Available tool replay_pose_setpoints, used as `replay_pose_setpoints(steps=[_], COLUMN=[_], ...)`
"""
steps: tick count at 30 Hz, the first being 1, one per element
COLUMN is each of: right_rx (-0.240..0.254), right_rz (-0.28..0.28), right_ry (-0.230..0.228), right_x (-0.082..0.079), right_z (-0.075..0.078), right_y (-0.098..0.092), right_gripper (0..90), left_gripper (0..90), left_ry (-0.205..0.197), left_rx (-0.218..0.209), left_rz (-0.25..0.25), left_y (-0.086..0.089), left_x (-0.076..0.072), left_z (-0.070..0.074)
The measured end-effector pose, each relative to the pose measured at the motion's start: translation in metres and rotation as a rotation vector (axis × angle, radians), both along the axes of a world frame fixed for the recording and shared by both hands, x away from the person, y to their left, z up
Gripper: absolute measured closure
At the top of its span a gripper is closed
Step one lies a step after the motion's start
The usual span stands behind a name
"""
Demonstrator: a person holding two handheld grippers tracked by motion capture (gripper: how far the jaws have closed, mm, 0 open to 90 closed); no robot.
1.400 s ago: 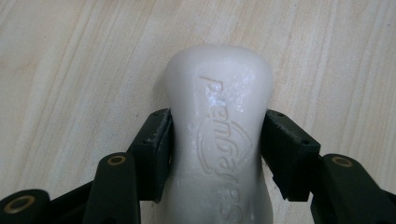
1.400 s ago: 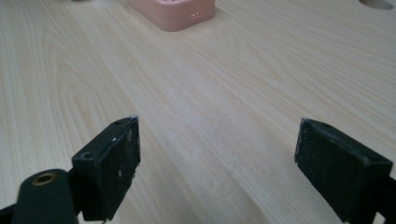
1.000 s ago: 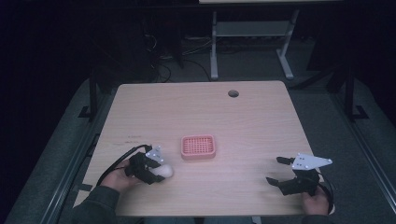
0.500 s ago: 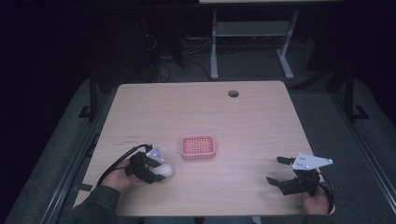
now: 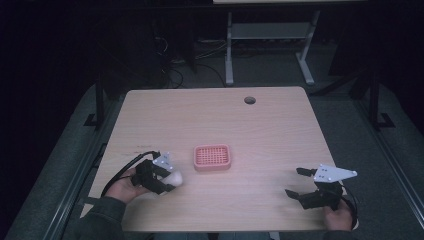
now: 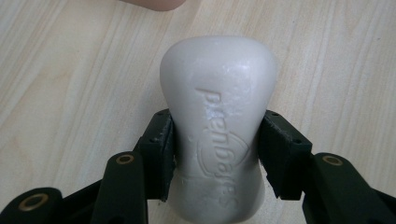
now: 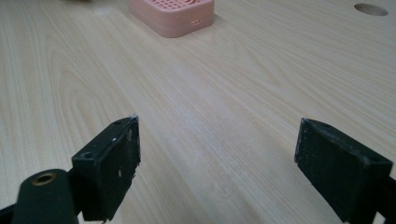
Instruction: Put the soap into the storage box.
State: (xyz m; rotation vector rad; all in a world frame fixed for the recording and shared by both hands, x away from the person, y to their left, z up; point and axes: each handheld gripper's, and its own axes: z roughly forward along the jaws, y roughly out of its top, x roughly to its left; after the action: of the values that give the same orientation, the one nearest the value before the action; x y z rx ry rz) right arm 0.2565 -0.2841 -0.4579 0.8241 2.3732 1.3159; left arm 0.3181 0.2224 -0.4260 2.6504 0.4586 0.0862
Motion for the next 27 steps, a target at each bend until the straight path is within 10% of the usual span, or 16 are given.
replay_pose_setpoints(steps=[27], right_rx=[0.012], right_rz=[-0.001], right_ry=[-0.002], right_x=[0.0], right_z=[0.0], right_y=[-0.001], right_gripper=[13.5], left_gripper=[49.7], left_ry=[-0.008], left_rx=[0.01], left_rz=[-0.028], left_y=[-0.01], left_x=[0.009], left_z=[0.015])
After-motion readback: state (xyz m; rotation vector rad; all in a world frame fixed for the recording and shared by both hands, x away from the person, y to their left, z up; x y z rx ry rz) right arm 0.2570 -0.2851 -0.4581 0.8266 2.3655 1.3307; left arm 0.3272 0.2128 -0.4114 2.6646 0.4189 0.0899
